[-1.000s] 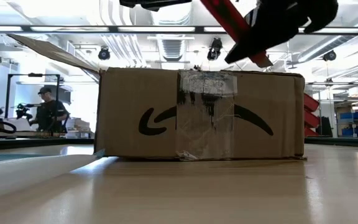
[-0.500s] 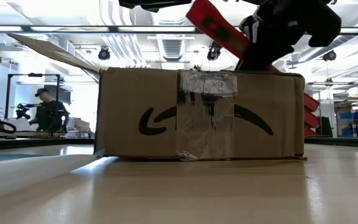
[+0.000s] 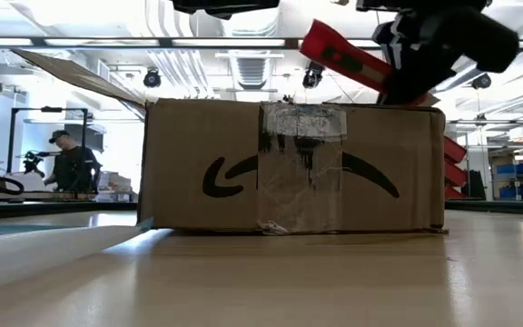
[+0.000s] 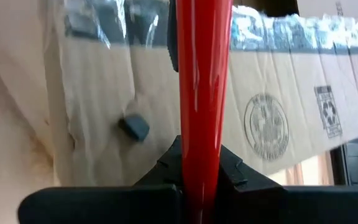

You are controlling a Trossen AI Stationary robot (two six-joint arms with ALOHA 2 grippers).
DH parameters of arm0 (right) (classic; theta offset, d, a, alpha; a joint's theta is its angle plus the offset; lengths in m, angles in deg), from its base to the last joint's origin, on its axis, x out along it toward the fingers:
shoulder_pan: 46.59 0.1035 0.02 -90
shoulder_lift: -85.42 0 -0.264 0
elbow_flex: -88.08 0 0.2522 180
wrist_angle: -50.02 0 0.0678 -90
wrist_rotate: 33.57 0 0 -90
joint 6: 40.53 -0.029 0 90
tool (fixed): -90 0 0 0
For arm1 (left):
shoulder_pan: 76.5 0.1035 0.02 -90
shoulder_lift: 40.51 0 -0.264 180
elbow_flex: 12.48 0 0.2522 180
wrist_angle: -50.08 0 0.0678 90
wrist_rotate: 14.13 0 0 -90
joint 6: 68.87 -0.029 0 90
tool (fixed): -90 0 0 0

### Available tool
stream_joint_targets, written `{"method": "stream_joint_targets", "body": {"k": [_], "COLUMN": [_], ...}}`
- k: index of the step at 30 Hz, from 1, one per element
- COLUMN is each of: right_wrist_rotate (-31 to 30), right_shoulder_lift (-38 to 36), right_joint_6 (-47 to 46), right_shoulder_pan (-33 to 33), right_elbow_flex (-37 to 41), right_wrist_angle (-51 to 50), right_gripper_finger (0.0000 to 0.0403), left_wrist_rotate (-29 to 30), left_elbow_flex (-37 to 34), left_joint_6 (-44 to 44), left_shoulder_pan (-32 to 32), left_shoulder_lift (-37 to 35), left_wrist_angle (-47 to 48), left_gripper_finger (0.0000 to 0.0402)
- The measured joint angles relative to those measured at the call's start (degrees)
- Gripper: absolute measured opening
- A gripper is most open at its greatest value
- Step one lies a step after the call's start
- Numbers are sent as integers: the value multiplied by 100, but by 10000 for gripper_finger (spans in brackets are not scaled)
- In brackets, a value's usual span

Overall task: Unpack boxes
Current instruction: Break down the box using the red cutter

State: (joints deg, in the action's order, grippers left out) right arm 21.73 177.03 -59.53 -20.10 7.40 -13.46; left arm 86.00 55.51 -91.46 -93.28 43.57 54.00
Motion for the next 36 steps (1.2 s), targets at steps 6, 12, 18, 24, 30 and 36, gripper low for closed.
{"method": "stream_joint_targets", "body": {"k": [6,12,18,24,30,36], "right_wrist_rotate": [-3,-2,77,153,-30,-175], "right_shoulder_lift": [-2,-4,27,28,21,-56], "right_joint_6": [148,313,303,172,-730,-1463], "right_shoulder_pan": [104,102,102,102,137,303], "right_elbow_flex": [0,0,0,0,0,0], "right_wrist_angle": [438,638,679,497,-719,-1506], "right_gripper_finger": [9,9,9,9,9,9], "left_wrist_rotate": [0,0,0,0,0,0], "left_elbow_flex": [0,0,0,0,0,0], "left_joint_6": [13,68,68,87,109,109], "left_shoulder_pan": [2,6,9,9,9,9], "left_shoulder_lift": [0,0,-2,-2,-3,-7], "left_wrist_angle": [17,2,4,18,56,61], "left_gripper_finger": [105,108,106,104,109,103]}}
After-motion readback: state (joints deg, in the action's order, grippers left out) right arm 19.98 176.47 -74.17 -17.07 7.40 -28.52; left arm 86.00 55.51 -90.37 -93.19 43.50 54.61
